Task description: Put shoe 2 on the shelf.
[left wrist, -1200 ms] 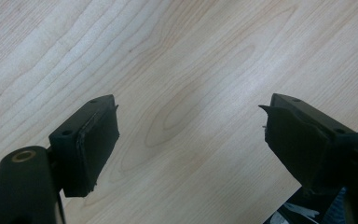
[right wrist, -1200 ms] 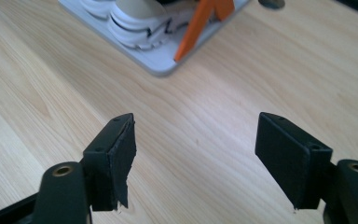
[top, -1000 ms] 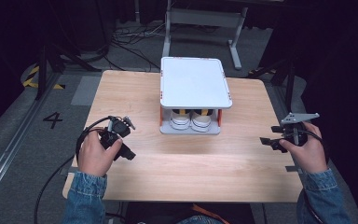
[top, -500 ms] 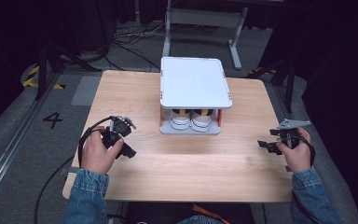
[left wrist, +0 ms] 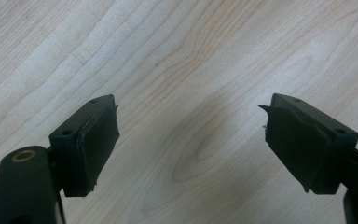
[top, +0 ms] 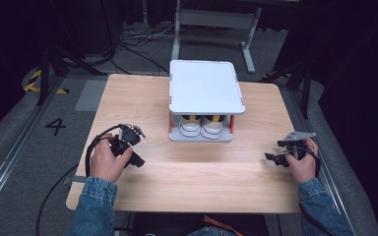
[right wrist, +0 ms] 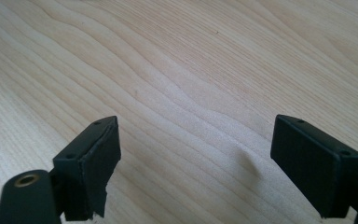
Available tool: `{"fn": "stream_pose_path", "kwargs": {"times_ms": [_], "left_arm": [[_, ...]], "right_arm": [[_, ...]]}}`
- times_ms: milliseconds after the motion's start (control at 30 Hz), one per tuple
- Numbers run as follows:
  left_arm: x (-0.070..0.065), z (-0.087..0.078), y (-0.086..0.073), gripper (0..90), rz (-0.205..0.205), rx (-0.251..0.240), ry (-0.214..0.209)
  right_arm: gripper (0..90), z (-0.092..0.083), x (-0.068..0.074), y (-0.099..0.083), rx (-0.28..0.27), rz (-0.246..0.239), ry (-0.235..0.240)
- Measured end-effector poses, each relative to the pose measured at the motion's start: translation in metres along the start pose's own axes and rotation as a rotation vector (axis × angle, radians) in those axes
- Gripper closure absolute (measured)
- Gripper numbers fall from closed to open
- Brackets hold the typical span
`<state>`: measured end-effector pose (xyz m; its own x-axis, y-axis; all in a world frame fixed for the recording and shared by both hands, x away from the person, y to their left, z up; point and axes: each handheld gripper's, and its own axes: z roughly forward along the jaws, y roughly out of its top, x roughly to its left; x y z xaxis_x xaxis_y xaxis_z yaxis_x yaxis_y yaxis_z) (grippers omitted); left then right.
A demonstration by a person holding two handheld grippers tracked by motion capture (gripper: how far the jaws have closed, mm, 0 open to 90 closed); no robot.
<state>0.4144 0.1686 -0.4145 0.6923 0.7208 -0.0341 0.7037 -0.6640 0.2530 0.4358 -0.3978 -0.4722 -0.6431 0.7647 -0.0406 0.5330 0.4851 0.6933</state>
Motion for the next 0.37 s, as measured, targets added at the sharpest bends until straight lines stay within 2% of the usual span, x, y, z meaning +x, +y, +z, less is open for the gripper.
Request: {"fn": "stream_pose_path", "kwargs": {"times_ms": [233, 367], "left_arm": [[-0.0011, 0.0078, 0.0024, 17.9, 0.016, 0.031, -0.019], [-0.0006, 0.0076, 0.0023, 18.1, -0.004, 0.018, -0.016]], "right_arm": [[16.6, 0.0068, 0.0, -0.0054, 0.01, 0.039, 0.008], [16.7, 0.0073, 0.0006, -0.0051, -0.005, 0.045, 0.007]]}}
